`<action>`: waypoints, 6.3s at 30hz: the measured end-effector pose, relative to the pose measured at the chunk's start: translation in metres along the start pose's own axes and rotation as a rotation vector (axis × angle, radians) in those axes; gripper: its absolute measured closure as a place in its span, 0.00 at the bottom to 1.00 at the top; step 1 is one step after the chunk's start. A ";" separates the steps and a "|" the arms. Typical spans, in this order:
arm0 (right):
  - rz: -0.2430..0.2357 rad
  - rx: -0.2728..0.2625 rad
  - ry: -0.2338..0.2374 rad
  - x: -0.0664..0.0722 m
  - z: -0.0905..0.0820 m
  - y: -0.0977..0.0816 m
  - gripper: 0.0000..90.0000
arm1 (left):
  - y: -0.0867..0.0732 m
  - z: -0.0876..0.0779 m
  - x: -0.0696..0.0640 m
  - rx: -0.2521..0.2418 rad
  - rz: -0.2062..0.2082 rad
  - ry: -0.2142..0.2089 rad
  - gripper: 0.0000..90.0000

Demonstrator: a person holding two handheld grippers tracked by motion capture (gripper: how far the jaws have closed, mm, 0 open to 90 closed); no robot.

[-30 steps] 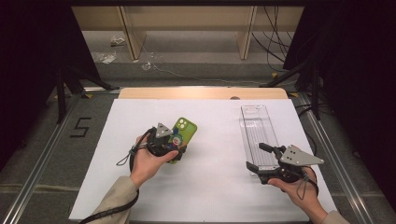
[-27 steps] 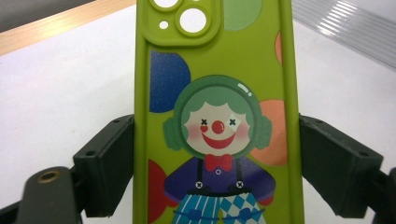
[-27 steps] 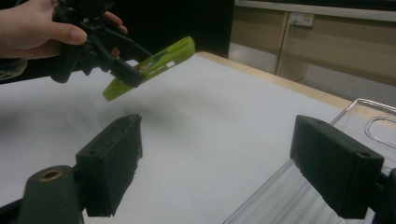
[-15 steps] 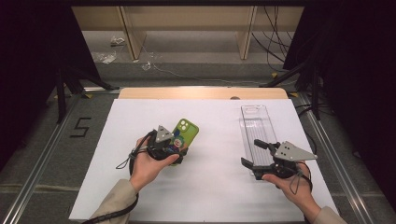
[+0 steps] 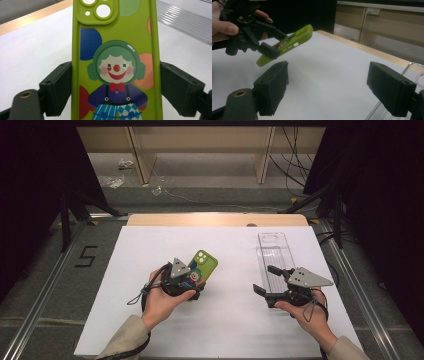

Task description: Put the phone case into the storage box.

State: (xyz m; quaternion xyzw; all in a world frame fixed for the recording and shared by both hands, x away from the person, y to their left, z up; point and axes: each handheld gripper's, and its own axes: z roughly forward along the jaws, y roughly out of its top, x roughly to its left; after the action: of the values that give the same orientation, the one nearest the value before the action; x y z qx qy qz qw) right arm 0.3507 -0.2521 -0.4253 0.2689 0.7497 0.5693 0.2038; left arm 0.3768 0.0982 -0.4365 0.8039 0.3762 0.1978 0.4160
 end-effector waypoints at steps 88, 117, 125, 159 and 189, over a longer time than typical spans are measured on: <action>0.062 0.097 0.049 0.016 0.090 0.030 0.28 | 0.001 0.011 -0.056 -0.013 0.099 -0.114 0.18; 0.103 0.122 0.056 0.016 0.103 0.030 0.36 | 0.001 0.011 -0.059 -0.025 0.106 -0.120 0.18; 0.120 0.134 0.079 0.016 0.105 0.028 0.45 | 0.001 0.012 -0.060 -0.026 0.106 -0.122 0.18; 0.234 0.106 0.129 0.010 0.103 0.031 0.75 | 0.001 0.013 -0.060 -0.021 0.117 -0.130 0.18; 0.259 0.016 0.213 0.007 0.087 0.050 0.86 | 0.002 0.013 -0.052 -0.081 0.206 -0.133 0.18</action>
State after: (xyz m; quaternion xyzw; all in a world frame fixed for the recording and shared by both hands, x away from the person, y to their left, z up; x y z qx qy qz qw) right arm 0.4076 -0.1726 -0.4010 0.3033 0.7306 0.6100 0.0460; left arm 0.3522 0.0506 -0.4422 0.8321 0.2547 0.2007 0.4499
